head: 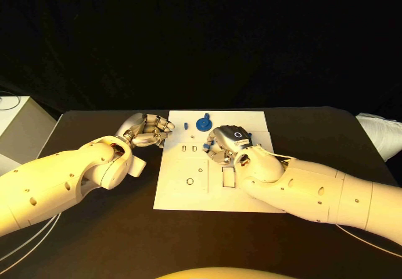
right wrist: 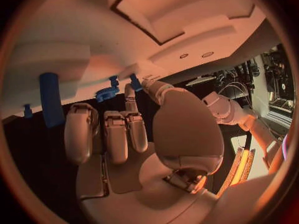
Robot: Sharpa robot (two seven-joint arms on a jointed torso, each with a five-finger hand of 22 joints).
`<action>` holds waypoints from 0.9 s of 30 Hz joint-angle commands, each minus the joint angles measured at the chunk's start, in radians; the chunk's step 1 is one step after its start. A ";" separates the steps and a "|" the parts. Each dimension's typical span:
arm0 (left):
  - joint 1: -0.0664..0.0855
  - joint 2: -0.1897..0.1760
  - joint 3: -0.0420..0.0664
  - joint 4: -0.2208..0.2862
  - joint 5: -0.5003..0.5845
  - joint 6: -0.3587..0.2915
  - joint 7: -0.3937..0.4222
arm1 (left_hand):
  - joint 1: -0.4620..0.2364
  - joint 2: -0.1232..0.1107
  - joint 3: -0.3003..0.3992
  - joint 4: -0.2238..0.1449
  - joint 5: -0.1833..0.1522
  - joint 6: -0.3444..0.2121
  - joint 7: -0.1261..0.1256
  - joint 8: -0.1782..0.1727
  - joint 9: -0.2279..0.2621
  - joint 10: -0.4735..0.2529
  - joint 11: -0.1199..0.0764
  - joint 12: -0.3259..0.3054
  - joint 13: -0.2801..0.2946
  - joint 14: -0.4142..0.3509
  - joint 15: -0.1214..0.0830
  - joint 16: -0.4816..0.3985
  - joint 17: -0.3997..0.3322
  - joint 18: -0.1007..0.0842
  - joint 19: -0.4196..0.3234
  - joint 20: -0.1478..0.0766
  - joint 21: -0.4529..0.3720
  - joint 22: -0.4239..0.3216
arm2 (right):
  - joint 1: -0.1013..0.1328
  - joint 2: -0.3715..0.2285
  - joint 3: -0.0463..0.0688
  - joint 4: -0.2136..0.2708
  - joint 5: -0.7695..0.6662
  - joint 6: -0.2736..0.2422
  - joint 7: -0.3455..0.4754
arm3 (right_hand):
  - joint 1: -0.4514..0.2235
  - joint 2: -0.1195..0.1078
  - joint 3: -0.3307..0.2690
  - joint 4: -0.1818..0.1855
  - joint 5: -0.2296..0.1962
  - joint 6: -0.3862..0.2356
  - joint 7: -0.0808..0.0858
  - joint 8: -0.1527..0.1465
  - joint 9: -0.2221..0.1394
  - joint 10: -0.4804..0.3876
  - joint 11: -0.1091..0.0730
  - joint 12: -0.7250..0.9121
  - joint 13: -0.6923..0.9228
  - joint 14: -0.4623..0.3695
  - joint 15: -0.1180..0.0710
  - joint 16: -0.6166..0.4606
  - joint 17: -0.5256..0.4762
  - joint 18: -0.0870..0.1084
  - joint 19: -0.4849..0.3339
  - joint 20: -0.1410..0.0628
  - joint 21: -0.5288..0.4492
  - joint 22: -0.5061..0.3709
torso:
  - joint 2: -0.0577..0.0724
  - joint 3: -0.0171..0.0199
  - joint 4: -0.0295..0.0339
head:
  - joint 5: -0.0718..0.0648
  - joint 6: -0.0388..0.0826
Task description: Assemble the parts on the task board
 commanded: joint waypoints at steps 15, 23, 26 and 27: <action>0.000 0.002 0.001 0.001 0.011 0.014 0.005 | 0.006 0.002 -0.002 -0.004 0.004 -0.006 0.002 -0.007 -0.002 -0.005 0.001 0.001 -0.002 -0.008 -0.001 -0.006 -0.002 0.015 -0.009 0.001 -0.002 0.002 | -0.002 0.002 -0.001 -0.002 -0.012 0.010 -0.032 | -0.034 -0.010 -0.082 0.061 -0.008 0.005 -0.005 -0.003 -0.011 0.089 -0.009 0.003 0.237 0.102 -0.007 0.004 0.263 -0.006 0.014 -0.003 -0.004 0.053 | 0.000 0.0008 -0.0003 | -0.004 0.000; 0.000 0.002 0.001 0.000 0.011 0.014 0.005 | 0.005 0.002 -0.003 -0.004 0.004 -0.006 0.002 -0.007 -0.002 -0.006 0.001 0.001 -0.002 -0.010 -0.001 -0.007 -0.003 0.015 -0.010 0.002 -0.001 0.002 | -0.002 0.001 -0.001 0.000 -0.016 0.007 -0.036 | -0.059 -0.003 -0.152 0.063 -0.036 0.008 -0.005 -0.006 -0.020 0.089 -0.010 0.001 0.236 0.102 -0.007 0.004 0.263 -0.005 0.013 -0.003 -0.009 0.051 | 0.000 0.0008 0.0000 | -0.005 -0.001; 0.000 0.002 0.001 0.000 0.011 0.014 0.005 | 0.005 0.002 -0.003 -0.004 0.005 -0.007 0.002 -0.007 -0.002 -0.006 0.002 0.001 -0.002 -0.012 -0.001 -0.009 -0.006 0.015 -0.011 0.002 -0.001 0.002 | -0.002 -0.002 -0.001 0.004 -0.018 0.006 -0.037 | -0.064 -0.002 -0.167 0.063 -0.040 0.009 -0.006 -0.007 -0.022 0.089 -0.010 0.001 0.236 0.102 -0.007 0.004 0.263 -0.005 0.013 -0.003 -0.011 0.051 | 0.000 0.0006 -0.0001 | -0.005 0.000; 0.000 0.002 0.001 0.000 0.011 0.014 0.005 | 0.005 0.002 -0.003 -0.004 0.005 -0.007 0.002 -0.007 -0.002 -0.006 0.002 0.001 -0.002 -0.012 -0.001 -0.009 -0.006 0.015 -0.011 0.002 -0.001 0.002 | -0.002 -0.005 -0.001 0.006 -0.019 0.007 -0.037 | -0.067 -0.002 -0.176 0.063 -0.042 0.009 -0.006 -0.007 -0.023 0.089 -0.010 0.000 0.236 0.102 -0.008 0.004 0.263 -0.005 0.013 -0.003 -0.011 0.051 | 0.000 0.0007 0.0000 | -0.004 -0.001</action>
